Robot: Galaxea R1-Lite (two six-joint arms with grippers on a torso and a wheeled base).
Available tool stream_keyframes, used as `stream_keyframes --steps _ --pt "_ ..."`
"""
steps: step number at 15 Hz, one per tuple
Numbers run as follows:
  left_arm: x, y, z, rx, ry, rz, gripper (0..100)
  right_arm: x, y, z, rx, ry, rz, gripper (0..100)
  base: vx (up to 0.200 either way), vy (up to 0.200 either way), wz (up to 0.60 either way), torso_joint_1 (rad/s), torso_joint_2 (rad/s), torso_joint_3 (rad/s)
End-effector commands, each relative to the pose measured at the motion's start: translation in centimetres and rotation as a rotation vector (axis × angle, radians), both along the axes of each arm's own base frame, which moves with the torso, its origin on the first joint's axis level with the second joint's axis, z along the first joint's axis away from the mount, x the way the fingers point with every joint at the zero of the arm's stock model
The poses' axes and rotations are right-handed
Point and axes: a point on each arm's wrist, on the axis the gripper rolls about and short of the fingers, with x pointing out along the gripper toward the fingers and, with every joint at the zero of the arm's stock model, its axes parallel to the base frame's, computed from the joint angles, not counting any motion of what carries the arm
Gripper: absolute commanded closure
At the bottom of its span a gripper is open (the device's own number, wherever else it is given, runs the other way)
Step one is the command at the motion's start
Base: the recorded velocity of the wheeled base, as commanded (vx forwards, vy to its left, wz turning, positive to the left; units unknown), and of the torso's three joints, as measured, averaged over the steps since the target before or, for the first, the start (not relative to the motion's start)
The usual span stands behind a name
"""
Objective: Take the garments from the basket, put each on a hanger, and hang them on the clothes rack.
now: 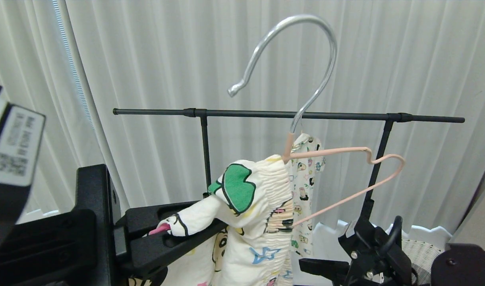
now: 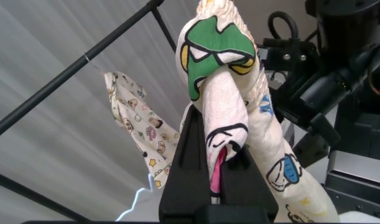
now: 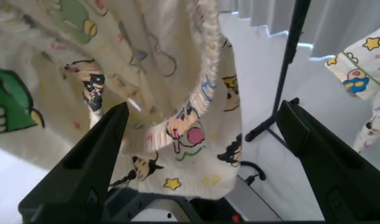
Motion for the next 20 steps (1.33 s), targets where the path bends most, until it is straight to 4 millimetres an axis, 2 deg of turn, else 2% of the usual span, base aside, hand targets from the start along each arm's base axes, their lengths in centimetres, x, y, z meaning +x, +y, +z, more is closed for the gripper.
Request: stream_keyframes --steps 1,6,12,16,20 --pt "0.0 0.0 0.0 0.000 0.000 -0.002 100 1.0 -0.5 -0.3 -0.016 0.003 -0.049 0 0.000 0.000 0.00 0.000 0.00 0.000" --pt "-0.1 0.2 -0.2 0.003 0.002 0.000 100 3.8 -3.5 -2.2 -0.176 -0.018 -0.236 0 0.000 0.000 0.00 0.000 0.00 0.000" --pt "-0.2 0.6 -3.4 0.098 0.048 0.058 100 8.3 -8.1 -1.6 -0.265 -0.107 -0.494 0 0.000 0.000 0.00 0.000 0.00 0.000" --pt "0.2 1.3 -4.6 0.133 0.071 0.097 100 9.4 -10.2 -0.9 -0.289 -0.154 -0.582 0 0.000 0.000 0.00 0.000 0.00 0.000" --pt "0.0 2.8 -7.3 0.202 0.112 0.142 100 9.3 -10.6 -0.3 -0.286 -0.188 -0.584 0 0.000 0.000 0.00 0.000 0.00 0.000"
